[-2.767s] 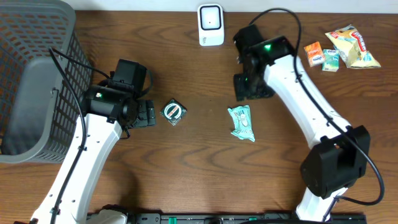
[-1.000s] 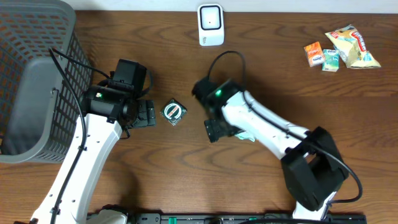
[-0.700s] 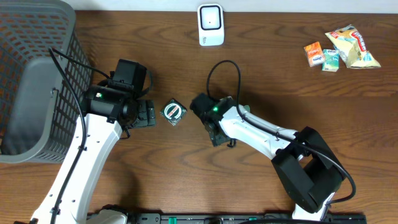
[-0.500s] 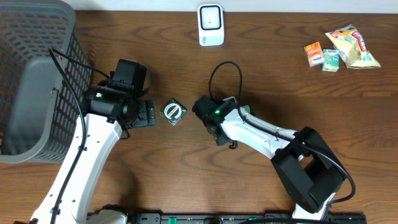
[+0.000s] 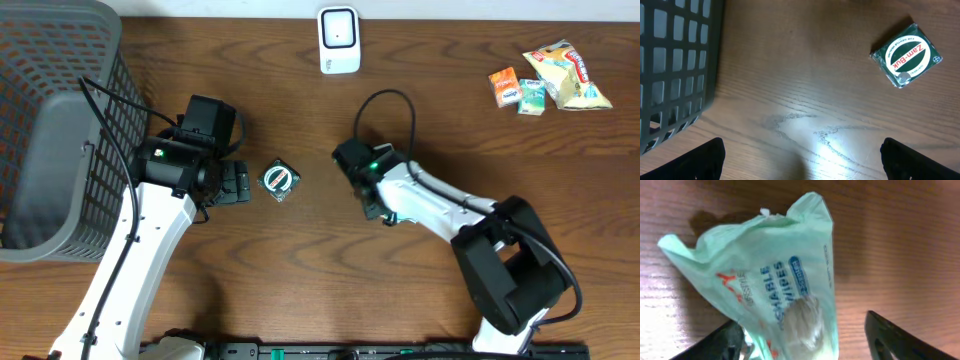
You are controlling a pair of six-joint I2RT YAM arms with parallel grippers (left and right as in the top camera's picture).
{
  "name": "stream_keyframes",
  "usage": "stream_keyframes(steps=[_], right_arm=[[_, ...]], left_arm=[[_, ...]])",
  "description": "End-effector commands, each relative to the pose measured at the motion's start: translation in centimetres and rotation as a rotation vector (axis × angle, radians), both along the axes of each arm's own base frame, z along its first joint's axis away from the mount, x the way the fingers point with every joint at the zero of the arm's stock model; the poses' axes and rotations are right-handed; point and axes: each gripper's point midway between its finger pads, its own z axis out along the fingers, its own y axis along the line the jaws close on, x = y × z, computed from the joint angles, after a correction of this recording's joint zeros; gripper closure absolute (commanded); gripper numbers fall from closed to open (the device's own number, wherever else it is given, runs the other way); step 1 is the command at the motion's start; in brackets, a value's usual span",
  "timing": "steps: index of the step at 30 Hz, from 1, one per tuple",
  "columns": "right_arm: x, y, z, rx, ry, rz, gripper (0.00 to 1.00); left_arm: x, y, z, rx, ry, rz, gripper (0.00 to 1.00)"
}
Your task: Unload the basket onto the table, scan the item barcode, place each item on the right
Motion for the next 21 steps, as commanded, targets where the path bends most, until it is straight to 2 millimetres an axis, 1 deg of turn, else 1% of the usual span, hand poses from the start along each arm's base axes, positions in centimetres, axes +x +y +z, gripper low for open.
stream_keyframes(steps=[1,3,4,5,6,7,10,12,13,16,19,20,21], right_arm=[[-1.1,0.7,-1.8,0.125,0.129,0.054,0.47],[-0.8,0.4,-1.8,0.151,0.134,0.039,0.65],[-0.7,0.1,-1.9,0.155,0.135,0.029,0.76],[-0.6,-0.1,-1.9,0.155,0.134,0.021,0.89],[-0.4,-0.4,-1.8,0.156,0.133,0.012,0.96],[-0.3,-0.5,-1.7,0.161,0.134,0.005,0.99],[-0.2,0.0,-0.9,0.222,0.165,-0.013,0.99],[0.0,0.9,0.2,0.288,0.189,-0.021,0.99],[0.1,1.7,1.0,0.340,0.208,-0.008,0.99],[0.2,5.0,3.9,0.546,0.271,0.086,0.99],[0.1,8.5,7.1,0.798,0.322,0.200,0.99],[0.0,9.3,7.9,0.879,0.335,0.226,0.99],[-0.1,9.7,8.4,0.932,0.345,0.236,0.99]], left_arm=[[0.0,0.3,-0.1,0.011,0.005,0.007,0.02],[0.0,0.3,-0.1,0.011,0.005,0.007,0.02],[0.0,0.3,-0.1,0.010,0.005,0.007,0.03],[0.0,0.3,-0.1,0.011,0.005,0.007,0.02],[0.0,0.3,-0.1,0.011,0.005,0.007,0.02],[0.0,0.3,-0.1,0.011,0.005,0.007,0.02],[0.0,0.3,-0.1,0.010,0.005,0.007,0.02],[0.0,0.3,-0.1,0.010,0.005,0.007,0.02],[0.0,0.3,-0.1,0.010,0.005,0.007,0.02],[0.0,0.3,-0.1,0.010,0.005,0.007,0.02],[0.0,0.3,-0.1,0.011,0.005,0.007,0.02],[0.0,0.3,-0.1,0.011,0.005,0.007,0.02],[0.0,0.3,-0.1,0.010,0.005,0.007,0.02]])
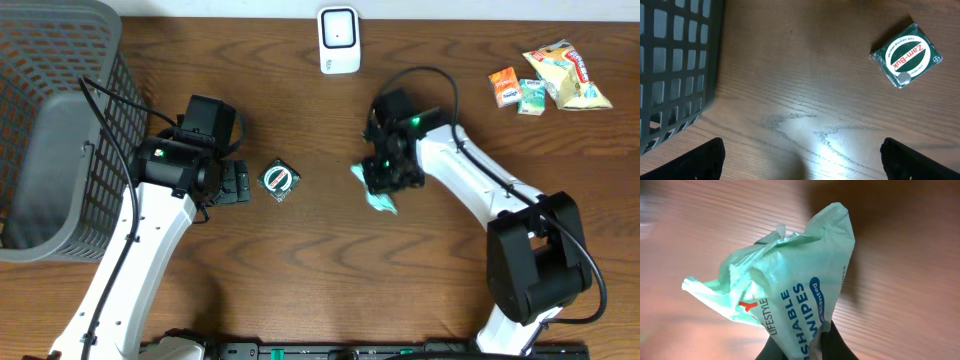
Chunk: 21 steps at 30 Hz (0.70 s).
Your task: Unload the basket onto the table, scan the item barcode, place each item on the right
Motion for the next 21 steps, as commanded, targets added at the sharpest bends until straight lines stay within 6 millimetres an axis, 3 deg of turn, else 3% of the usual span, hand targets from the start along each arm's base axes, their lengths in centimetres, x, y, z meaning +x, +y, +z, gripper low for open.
stream_keyframes(steps=[1,4,8,11,17,21], right_arm=[[-1.3,4.5,3.9,0.398,0.074,0.119,0.99],[-2.1,5.0,4.2,0.565,0.121,0.131,0.99],[-2.7,4.2,2.2,0.655,0.153,0.071,0.96],[-2.5,2.2,-0.6,0.660,0.174,-0.073,0.90],[-1.3,-2.0,-3.0,0.634,0.149,-0.237,0.79],[0.5,-6.1,-3.1,0.607,0.125,-0.361,0.53]], left_arm=[[0.0,0.3,-0.1,0.010,0.005,0.007,0.02],[0.0,0.3,-0.1,0.010,0.005,0.007,0.02],[0.0,0.3,-0.1,0.010,0.005,0.007,0.02],[0.0,0.3,-0.1,0.010,0.005,0.007,0.02],[0.0,0.3,-0.1,0.010,0.005,0.007,0.02],[0.0,0.3,-0.1,0.010,0.005,0.007,0.02]])
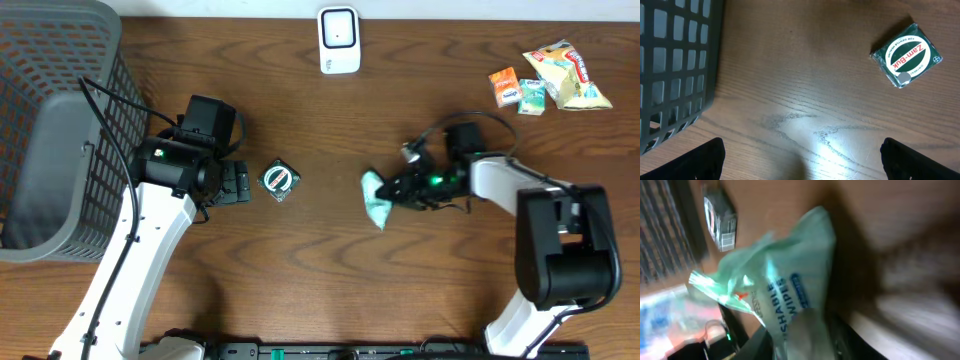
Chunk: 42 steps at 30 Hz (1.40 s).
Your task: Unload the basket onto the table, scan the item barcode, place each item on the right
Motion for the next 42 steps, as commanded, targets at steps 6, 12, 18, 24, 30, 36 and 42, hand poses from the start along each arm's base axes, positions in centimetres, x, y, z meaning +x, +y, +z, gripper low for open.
stream_keyframes(steps=[6,12,18,24,30,36,42], right_arm=[[3.1,-7.1,2.8,-0.078,0.045,-0.145,0.55],[2.5,-9.1,5.9,-0.370,0.046,-0.007,0.45],[0.8,-5.8,5.5,-0.501,0.015,0.166,0.61],[1.0,-4.3,4.4,-0.738,-0.015,0.166,0.99],[0.4,-2.2,4.4,-0.744,-0.036,0.206,0.99],[0.2,-2.8,3.7,-0.886,-0.046,0.171,0.99],[-0.1,-2.6,0.9,-0.891,-0.076,0.160,0.99]], left_arm=[[0.0,0.3,-0.1,0.010,0.005,0.007,0.02],[0.0,0.3,-0.1,0.010,0.005,0.007,0.02],[0.0,0.3,-0.1,0.010,0.005,0.007,0.02],[0.0,0.3,-0.1,0.010,0.005,0.007,0.02],[0.0,0.3,-0.1,0.010,0.005,0.007,0.02],[0.0,0.3,-0.1,0.010,0.005,0.007,0.02],[0.0,0.3,-0.1,0.010,0.005,0.007,0.02]])
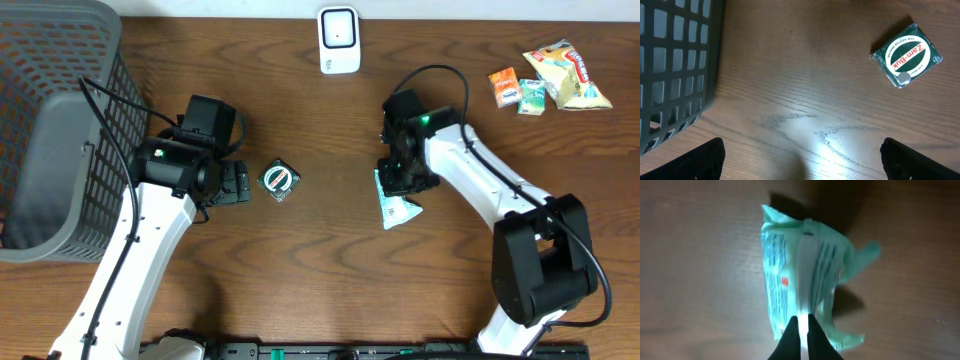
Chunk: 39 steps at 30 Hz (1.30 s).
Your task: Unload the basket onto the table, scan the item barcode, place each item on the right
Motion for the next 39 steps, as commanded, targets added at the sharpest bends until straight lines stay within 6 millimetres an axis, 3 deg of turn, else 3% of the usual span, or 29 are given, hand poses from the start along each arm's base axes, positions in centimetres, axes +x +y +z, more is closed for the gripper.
stream_keyframes(steps=[1,4,7,15,18,22,26,29,31,34,39], right_arm=[[-1.0,-1.1,-1.7,-0.045,-0.008,-0.035,0.99],[-1.6,-1.9,-3.4,-0.062,-0.009,-0.051,0.99],[-1.6,-3.6,-3.3,-0.134,-0.013,-0.106,0.99],[-0.9,-3.3,2.6,-0.152,0.038,-0.099,0.95],[-1.3,-3.0,3.5,-0.153,0.055,-0.086,0.89],[-2.1,-3.1,2.4,-0.164,0.075,-0.076,0.89],[-2.5,-3.1,-0.4,-0.152,0.061,-0.076,0.80],[-2.8,-2.9,-2.8,-0.125,0.038,-0.079,0.80],[-2.9,-3.3,-4.0,-0.120,0.026,-0.088,0.86],[-2.1,-3.5,-2.3,-0.121,0.030,-0.104,0.84],[-0.4,-2.9,2.5,-0.119,0.023,-0.104,0.73]], left_arm=[[0.0,0.3,-0.1,0.010,0.005,0.007,0.02],[0.0,0.3,-0.1,0.010,0.005,0.007,0.02],[0.0,0.3,-0.1,0.010,0.005,0.007,0.02],[0.0,0.3,-0.1,0.010,0.005,0.007,0.02],[0.0,0.3,-0.1,0.010,0.005,0.007,0.02],[0.0,0.3,-0.1,0.010,0.005,0.007,0.02],[0.0,0.3,-0.1,0.010,0.005,0.007,0.02],[0.0,0.3,-0.1,0.010,0.005,0.007,0.02],[0.0,0.3,-0.1,0.010,0.005,0.007,0.02],[0.0,0.3,-0.1,0.010,0.005,0.007,0.02],[0.0,0.3,-0.1,0.010,0.005,0.007,0.02]])
